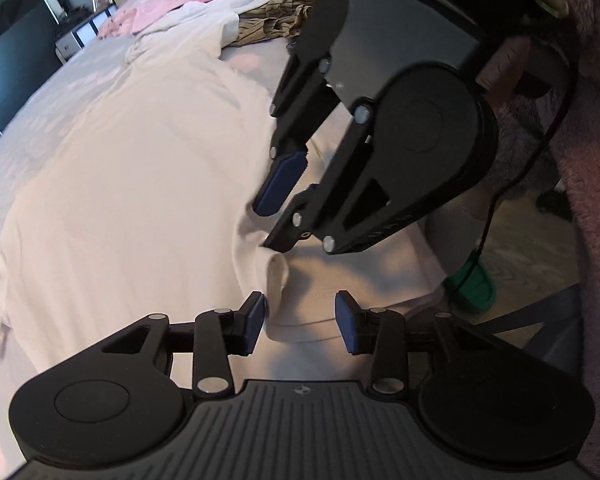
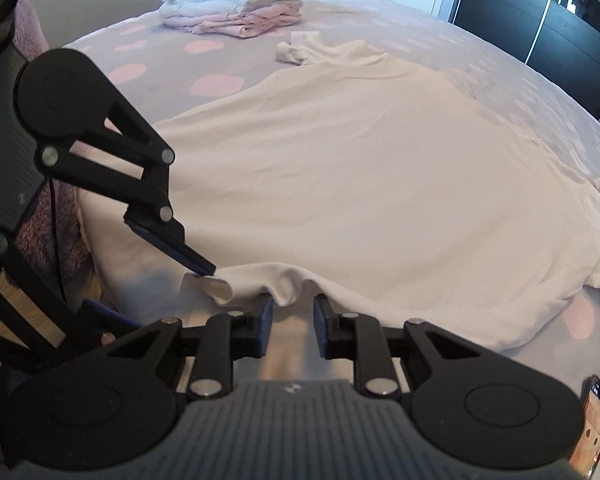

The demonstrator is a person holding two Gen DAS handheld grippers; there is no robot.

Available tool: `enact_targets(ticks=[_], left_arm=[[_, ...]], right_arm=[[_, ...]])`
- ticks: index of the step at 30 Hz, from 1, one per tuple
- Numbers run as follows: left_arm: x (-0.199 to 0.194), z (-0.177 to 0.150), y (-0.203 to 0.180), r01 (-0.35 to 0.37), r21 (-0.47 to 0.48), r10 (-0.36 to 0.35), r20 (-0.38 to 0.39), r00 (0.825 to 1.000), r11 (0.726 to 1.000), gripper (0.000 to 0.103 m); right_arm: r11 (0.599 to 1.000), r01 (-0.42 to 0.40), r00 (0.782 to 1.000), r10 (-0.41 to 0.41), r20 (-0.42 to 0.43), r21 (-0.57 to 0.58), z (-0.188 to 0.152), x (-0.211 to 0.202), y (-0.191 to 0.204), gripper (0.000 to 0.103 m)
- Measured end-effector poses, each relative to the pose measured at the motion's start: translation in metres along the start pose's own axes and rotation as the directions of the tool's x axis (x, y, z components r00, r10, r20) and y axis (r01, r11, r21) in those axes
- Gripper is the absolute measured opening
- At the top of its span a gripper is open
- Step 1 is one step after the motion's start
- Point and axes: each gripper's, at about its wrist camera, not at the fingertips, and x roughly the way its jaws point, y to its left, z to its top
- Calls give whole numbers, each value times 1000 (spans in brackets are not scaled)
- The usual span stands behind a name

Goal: Fold clothes

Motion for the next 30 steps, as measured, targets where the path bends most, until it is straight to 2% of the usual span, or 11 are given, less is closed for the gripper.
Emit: enact_targets(ticks=[2,4,8,11,14,16,19,21,23,30], left_arm=[[5,1,1,-39,7,40,-7,999,999,34],[9,2,2,-75,11,75,-14,997,997,23],[6,3,11,-119,-38,120,5,993,992,17],[5,3,16,-112,-83,113,7,994,990,14],[2,3,23,-69,-145,70,1,998,987,10],[1,0,39,-5,-260,3,-8,1000,966,6],[2,-8,64,43,-441,-59,-23,998,896,3],[3,-12,75,53,-511,-78,-26,997,858,2],[3,-14,81,62,-549,-90,-24,996,833,2],[6,-19,80,40,-545,-77,-46,996,838,2]], right_arm=[[1000,-2,1000,2,2,-1,1,-1,-1,24],[1000,-1,1000,1,0,-3,2,-2,-4,25],[1000,-2,1000,2,-5,14,3,-2,-7,25],[1000,3,1000,-3,0,24,8,-1,-13,26],[1000,10,1000,-10,10,5,6,-8,-15,27],[1000,8,1000,-8,18,-22,6,-12,-13,33],[996,0,999,3,40,-85,4,-18,-5,33],[990,3,998,6,61,-143,2,-20,4,32],[977,8,997,9,79,-212,0,-23,14,31],[937,50,997,-28,70,-346,8,-2,30,30]])
